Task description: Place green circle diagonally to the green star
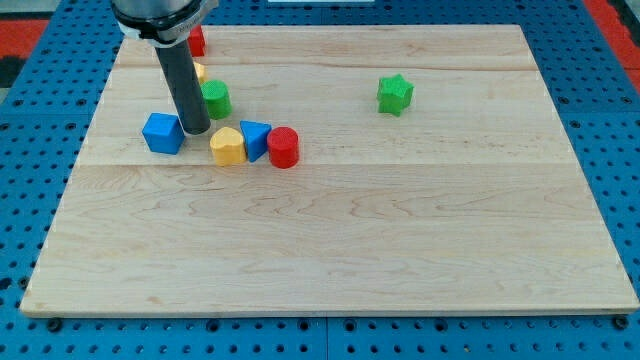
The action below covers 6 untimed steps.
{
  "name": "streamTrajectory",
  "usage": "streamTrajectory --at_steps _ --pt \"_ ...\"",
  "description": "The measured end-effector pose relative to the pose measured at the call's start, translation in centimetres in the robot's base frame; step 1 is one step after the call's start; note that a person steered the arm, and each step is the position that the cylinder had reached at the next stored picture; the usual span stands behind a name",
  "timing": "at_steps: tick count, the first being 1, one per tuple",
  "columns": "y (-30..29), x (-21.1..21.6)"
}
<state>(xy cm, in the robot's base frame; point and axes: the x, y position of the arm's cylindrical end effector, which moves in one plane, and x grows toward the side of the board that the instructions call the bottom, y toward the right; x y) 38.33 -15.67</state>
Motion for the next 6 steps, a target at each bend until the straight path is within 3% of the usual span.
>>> streamTrajectory --at_steps 1,2,3,4,5,6 --pt "-5.0 -0.4" --pt "-2.1 -1.3" --pt "4.5 -2.2" --pt "6.4 -3.7" --pt "0.8 -3.7" --pt "2.8 -6.3"
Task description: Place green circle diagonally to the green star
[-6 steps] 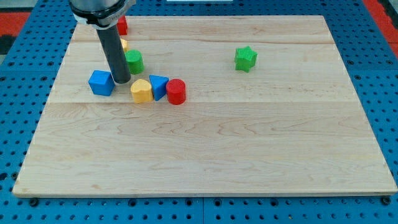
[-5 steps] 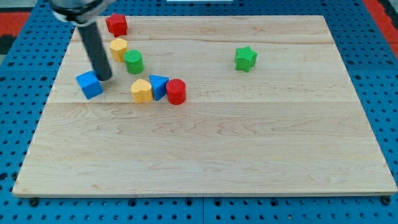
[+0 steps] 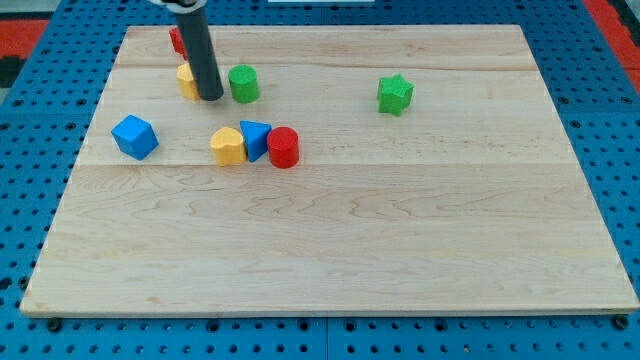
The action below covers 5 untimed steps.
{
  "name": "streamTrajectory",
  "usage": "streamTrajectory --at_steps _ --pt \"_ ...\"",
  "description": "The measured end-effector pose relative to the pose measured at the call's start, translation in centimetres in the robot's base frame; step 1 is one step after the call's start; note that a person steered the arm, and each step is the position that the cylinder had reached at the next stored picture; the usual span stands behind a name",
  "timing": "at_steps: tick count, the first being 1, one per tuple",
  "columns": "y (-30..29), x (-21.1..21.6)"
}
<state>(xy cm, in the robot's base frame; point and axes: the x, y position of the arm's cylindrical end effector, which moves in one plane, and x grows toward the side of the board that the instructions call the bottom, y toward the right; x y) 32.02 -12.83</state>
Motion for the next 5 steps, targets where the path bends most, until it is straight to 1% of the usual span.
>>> streamTrajectory --at_steps 1,2,5 --pt "5.7 -2.1" --pt "8.6 -2.3" --pt "8.3 -2.2"
